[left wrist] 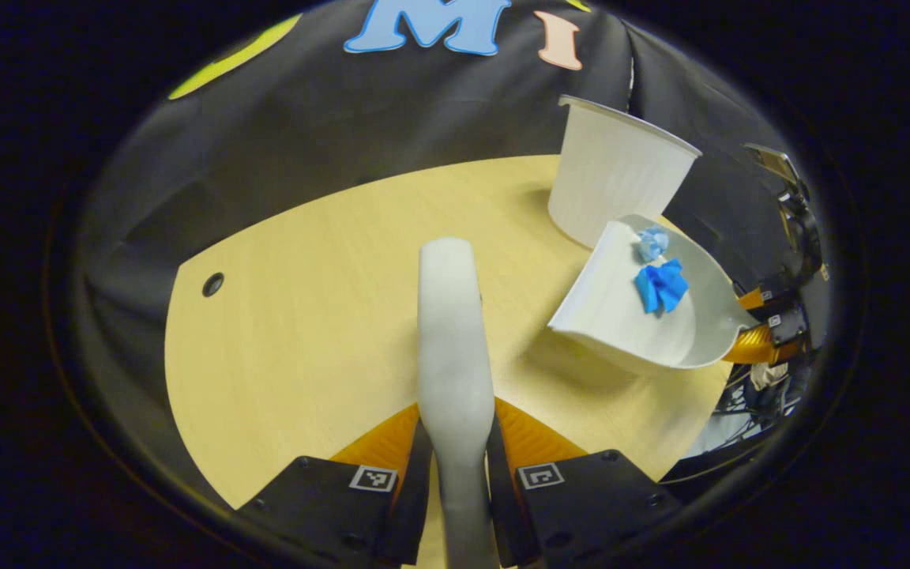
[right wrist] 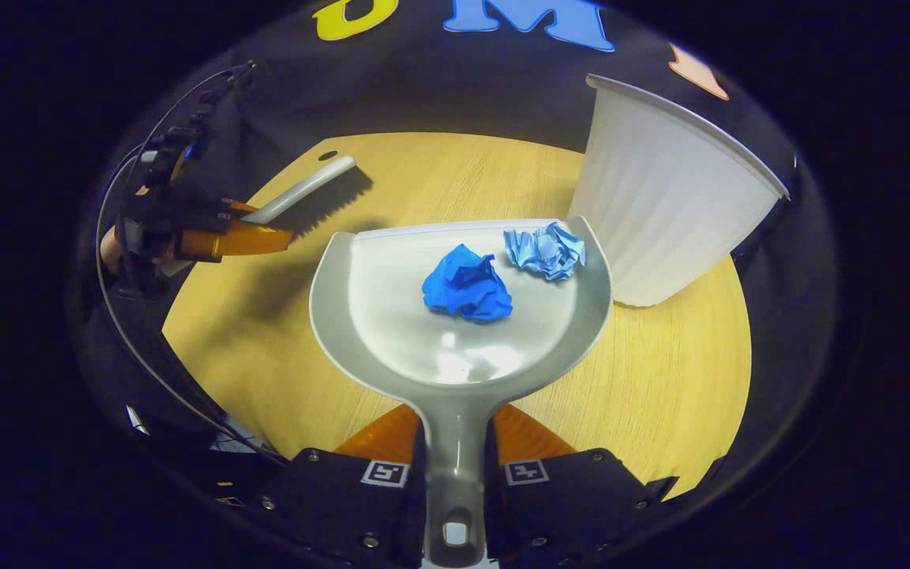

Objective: Pick up the small broom and dustpan from the desktop, sweep the trash into the dustpan with the broom, and then empty the trash into the garbage bin.

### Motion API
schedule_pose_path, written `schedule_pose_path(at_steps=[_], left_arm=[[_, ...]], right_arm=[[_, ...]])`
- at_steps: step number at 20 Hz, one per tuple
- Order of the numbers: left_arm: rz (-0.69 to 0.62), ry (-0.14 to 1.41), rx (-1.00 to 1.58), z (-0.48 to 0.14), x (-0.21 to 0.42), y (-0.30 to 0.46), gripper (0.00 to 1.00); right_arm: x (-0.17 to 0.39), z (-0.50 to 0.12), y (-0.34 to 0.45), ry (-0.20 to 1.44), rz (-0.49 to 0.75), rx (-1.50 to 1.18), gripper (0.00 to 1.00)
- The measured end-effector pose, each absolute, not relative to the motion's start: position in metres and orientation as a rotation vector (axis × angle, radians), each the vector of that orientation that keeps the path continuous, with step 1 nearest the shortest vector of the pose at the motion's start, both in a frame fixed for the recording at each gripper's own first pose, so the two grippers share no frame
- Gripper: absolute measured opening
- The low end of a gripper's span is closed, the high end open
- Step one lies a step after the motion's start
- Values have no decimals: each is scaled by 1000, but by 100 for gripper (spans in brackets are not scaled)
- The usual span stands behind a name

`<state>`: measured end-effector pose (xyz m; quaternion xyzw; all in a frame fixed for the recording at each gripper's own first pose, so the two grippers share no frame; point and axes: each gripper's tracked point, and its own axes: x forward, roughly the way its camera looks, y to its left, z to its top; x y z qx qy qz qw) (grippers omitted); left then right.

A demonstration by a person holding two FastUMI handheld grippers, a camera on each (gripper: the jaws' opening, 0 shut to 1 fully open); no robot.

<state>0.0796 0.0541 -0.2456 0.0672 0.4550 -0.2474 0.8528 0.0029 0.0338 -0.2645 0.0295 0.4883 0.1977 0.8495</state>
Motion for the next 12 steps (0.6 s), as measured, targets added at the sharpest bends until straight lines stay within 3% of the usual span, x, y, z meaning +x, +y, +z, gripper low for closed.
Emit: schedule_pose_path(at_steps=[12], left_arm=[[-395, 977, 26, -249, 38, 131, 39]], right_arm=[[6, -270, 23, 975, 510, 70, 30]])
